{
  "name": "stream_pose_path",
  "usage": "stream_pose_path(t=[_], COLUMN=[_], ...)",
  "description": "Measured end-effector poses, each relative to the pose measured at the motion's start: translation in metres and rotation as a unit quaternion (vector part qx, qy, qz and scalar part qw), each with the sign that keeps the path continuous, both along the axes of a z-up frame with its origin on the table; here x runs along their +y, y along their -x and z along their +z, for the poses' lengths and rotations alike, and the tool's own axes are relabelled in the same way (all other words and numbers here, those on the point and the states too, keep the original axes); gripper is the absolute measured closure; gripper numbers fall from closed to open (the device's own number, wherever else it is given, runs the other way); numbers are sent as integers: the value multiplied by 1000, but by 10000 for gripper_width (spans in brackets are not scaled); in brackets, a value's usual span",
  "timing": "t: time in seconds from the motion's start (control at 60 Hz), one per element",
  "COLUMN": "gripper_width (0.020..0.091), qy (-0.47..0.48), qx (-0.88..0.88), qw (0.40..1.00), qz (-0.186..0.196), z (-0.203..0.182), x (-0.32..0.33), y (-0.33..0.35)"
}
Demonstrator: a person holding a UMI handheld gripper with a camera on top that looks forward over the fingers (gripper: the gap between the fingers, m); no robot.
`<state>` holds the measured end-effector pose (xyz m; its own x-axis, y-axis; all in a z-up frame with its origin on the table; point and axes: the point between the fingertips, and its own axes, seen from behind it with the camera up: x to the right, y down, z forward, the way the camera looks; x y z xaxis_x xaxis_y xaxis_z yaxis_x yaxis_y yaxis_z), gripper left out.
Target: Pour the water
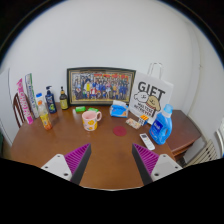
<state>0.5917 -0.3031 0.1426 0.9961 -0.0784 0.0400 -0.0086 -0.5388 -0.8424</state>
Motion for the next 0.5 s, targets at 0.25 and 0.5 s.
stream_pose_path(t=[0.25, 0.5], gripper_width=[251, 248], qy=[15, 23], qx=[-1, 12], qw=[1000, 995], qz=[20, 94], z=[-19, -42], x=[10, 34], y=[29, 149])
